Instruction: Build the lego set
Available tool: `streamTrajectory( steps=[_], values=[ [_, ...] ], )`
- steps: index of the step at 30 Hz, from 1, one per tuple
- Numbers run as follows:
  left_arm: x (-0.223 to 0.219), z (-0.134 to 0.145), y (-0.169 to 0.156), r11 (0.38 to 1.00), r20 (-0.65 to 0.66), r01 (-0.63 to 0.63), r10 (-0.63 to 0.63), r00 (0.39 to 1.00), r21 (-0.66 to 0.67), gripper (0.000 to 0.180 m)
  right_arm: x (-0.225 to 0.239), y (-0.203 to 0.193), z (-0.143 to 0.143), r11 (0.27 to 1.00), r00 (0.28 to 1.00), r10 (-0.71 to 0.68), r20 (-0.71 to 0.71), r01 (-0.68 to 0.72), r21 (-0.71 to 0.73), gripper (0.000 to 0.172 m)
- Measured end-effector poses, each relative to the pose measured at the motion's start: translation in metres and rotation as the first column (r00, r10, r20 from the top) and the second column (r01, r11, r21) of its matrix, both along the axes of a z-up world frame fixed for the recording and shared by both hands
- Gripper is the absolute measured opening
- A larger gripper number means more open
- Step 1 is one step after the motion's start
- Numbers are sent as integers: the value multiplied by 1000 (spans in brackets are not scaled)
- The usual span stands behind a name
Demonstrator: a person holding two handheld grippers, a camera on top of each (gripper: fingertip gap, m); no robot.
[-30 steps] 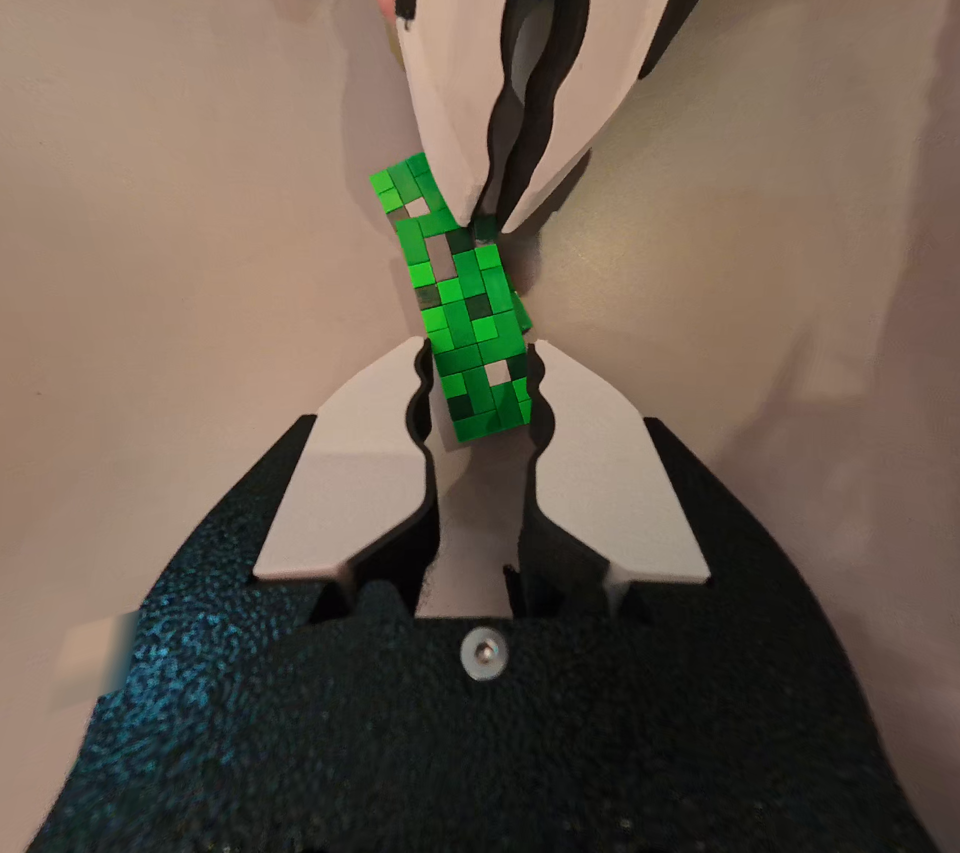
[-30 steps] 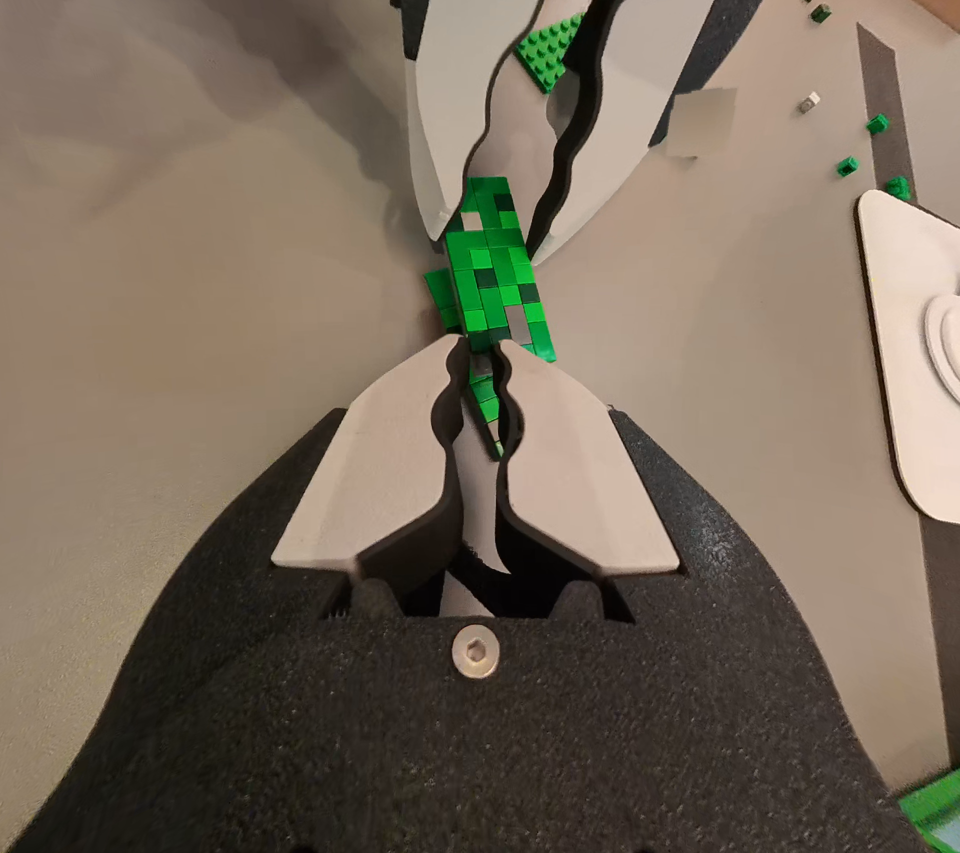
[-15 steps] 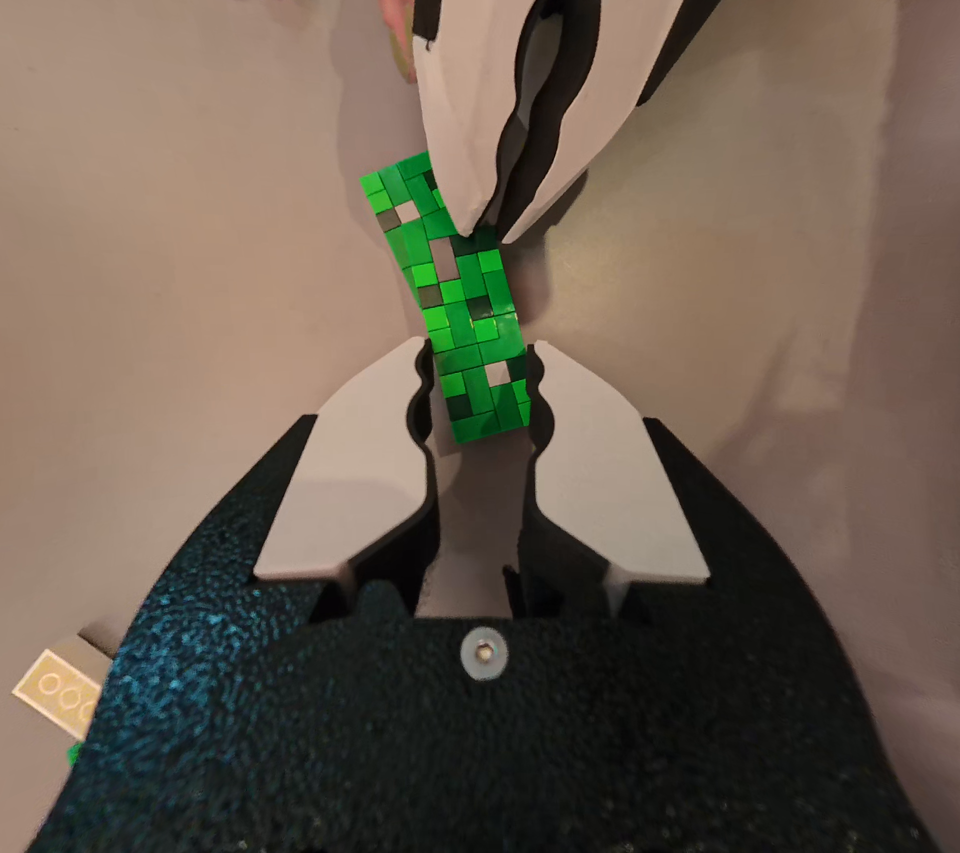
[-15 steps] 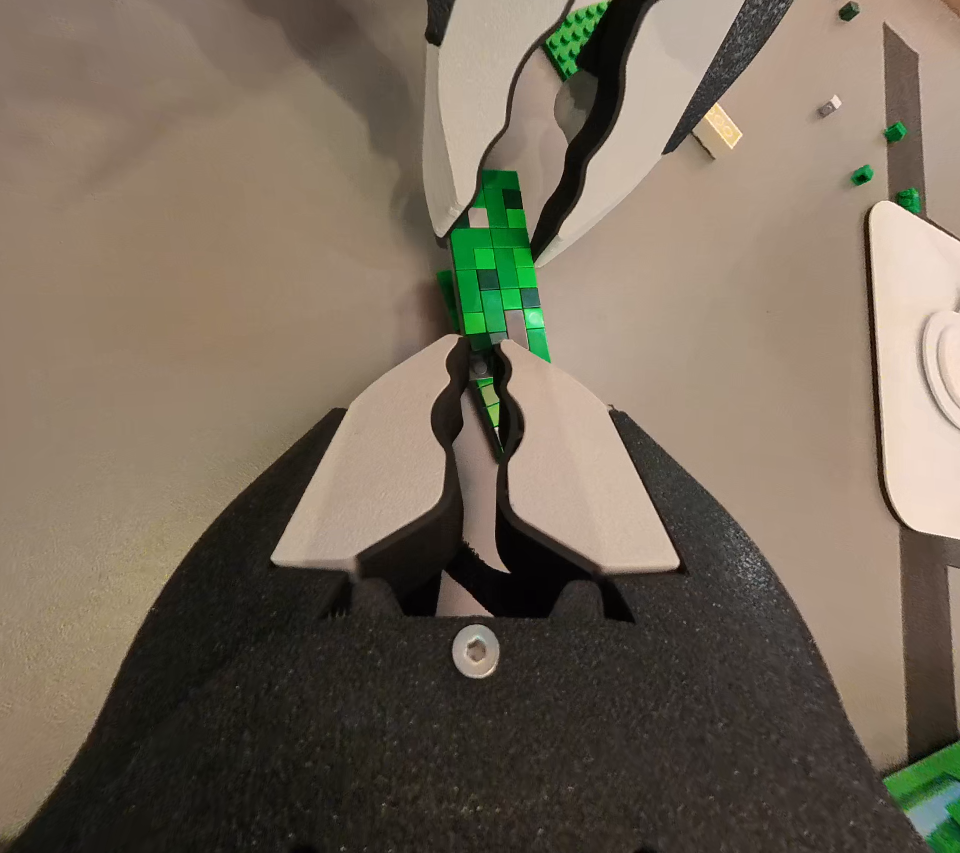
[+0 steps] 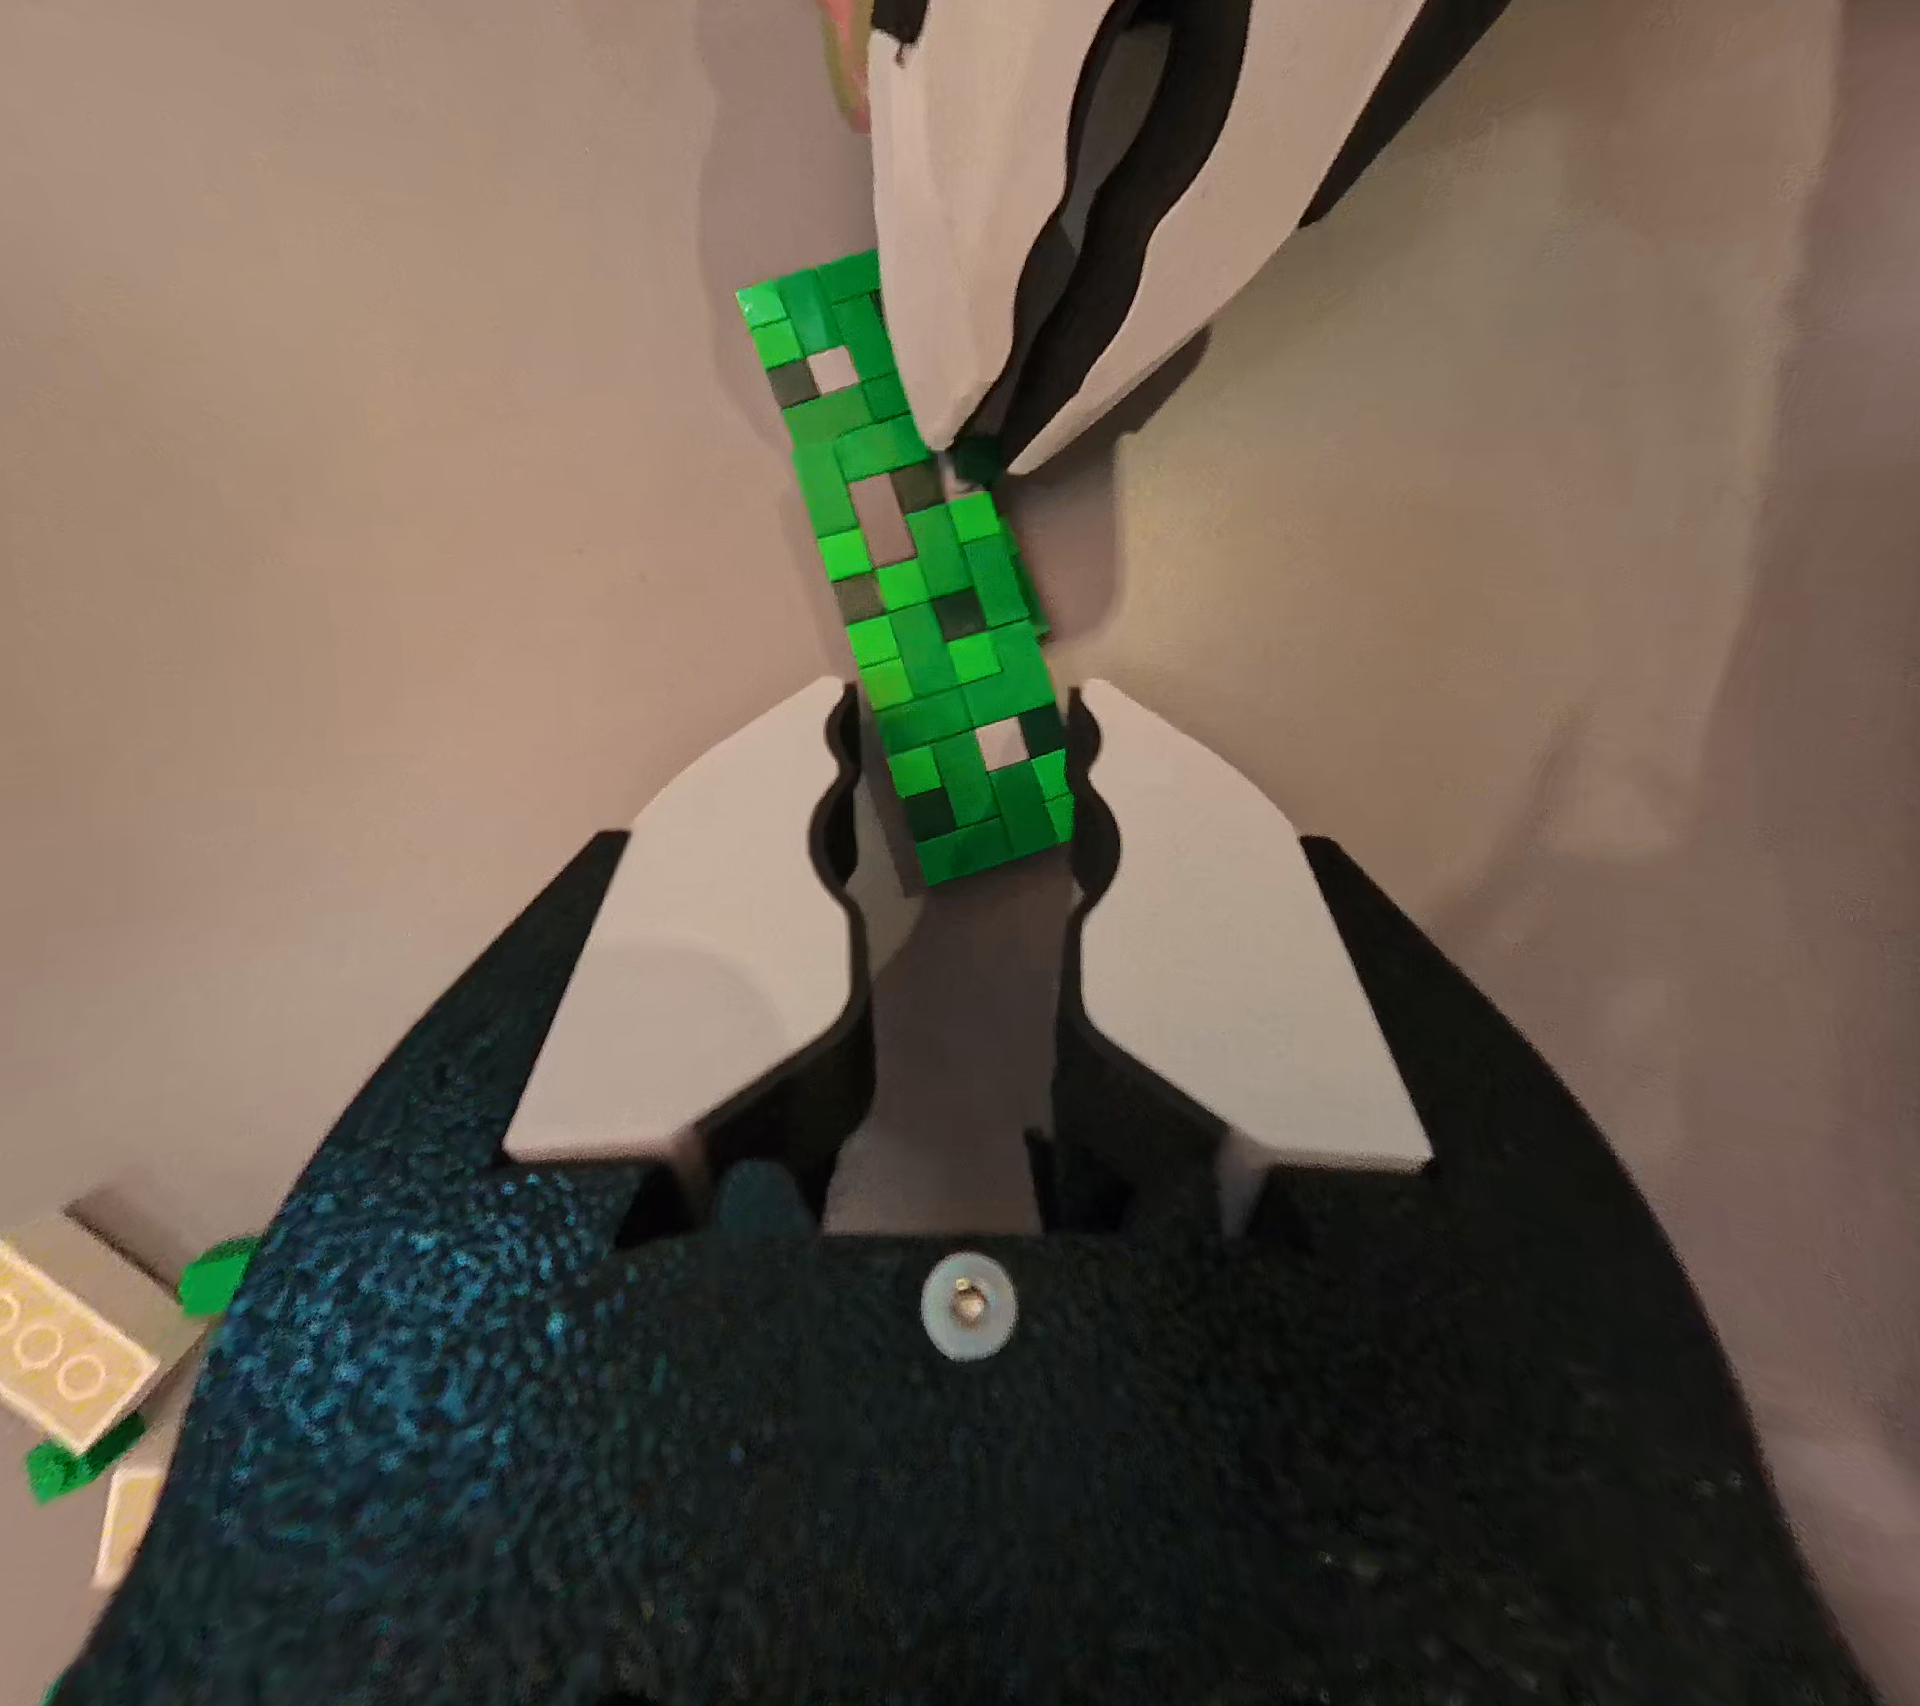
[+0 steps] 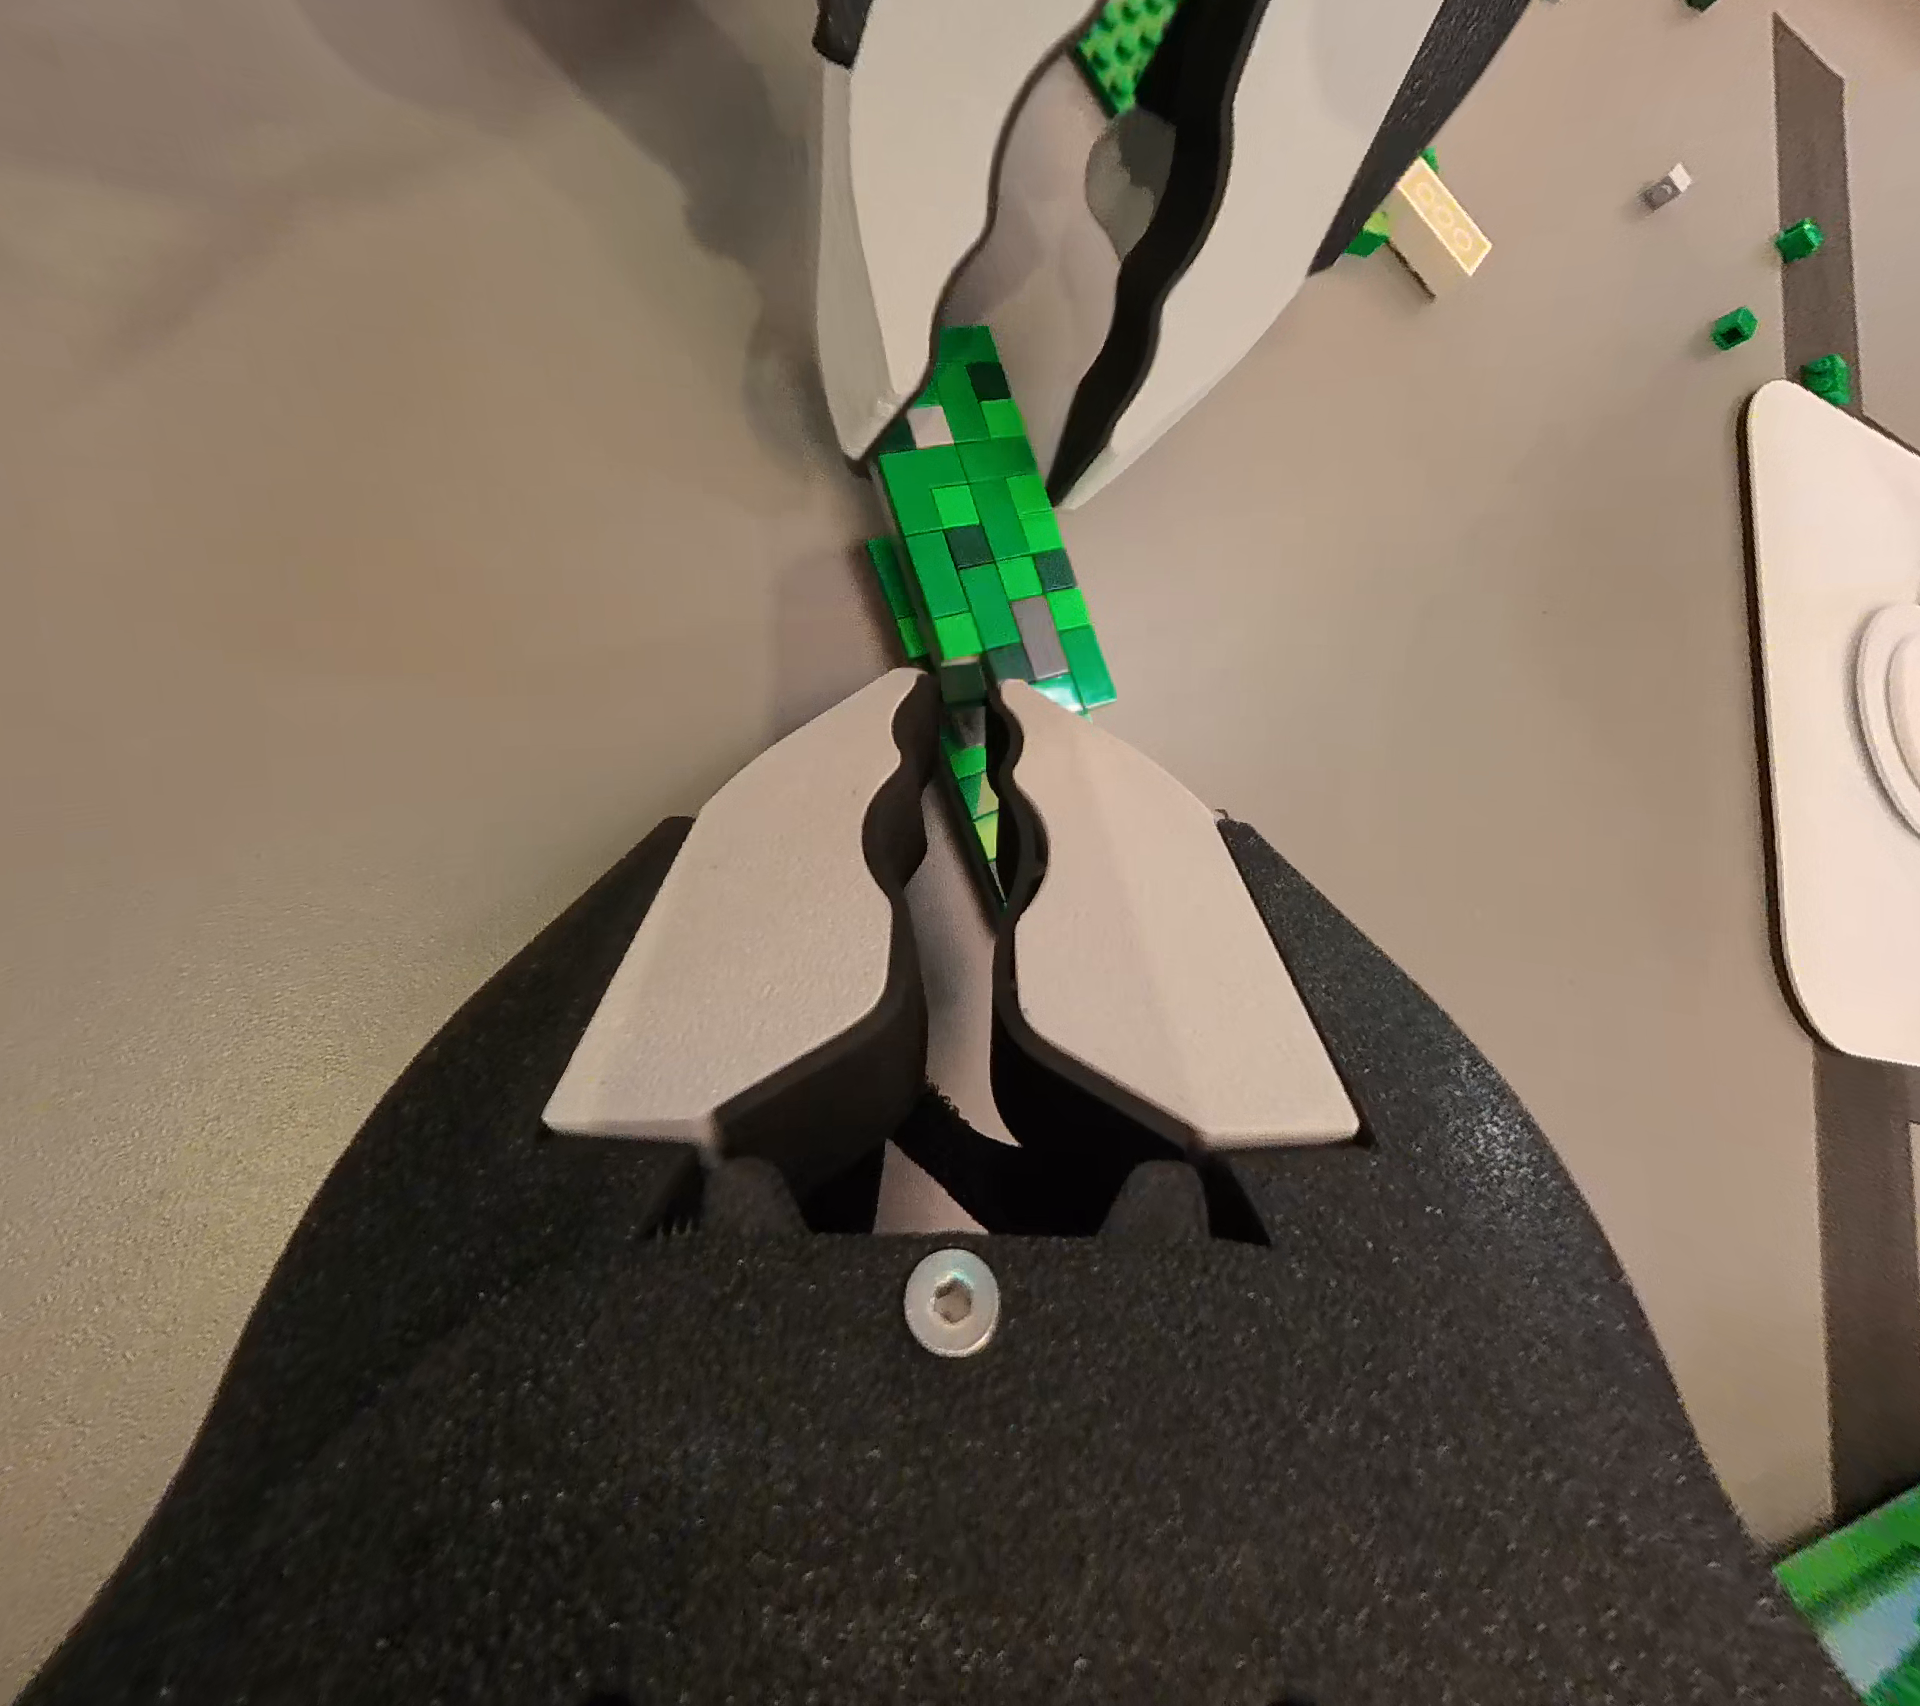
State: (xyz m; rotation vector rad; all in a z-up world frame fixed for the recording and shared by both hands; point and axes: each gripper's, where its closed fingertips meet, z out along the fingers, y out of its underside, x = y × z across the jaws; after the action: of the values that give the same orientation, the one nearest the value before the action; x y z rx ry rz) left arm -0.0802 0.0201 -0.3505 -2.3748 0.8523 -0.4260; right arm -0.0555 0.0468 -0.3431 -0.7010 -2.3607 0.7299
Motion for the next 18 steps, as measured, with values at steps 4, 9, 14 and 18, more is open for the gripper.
streamTrajectory(
  steps=[4,9,14,18],
  values=[
    [-7,0,-2,999,-71,-41,41,997,10,55,0,0,-1,1000,1000,-1,4,1,-11,8],
    [-11,-11,-6,994,-182,-99,87,979,-55,64,-1,0,-1,1000,1000,-8,0,8,-19,8],
    [-8,-11,-9,989,-221,-116,92,971,-97,56,-2,0,4,998,1000,-17,-13,17,-64,8],
    [-5,-10,-10,992,-233,-79,55,971,-94,35,-3,-1,5,997,1000,-11,-6,11,-79,8]
  ],
)
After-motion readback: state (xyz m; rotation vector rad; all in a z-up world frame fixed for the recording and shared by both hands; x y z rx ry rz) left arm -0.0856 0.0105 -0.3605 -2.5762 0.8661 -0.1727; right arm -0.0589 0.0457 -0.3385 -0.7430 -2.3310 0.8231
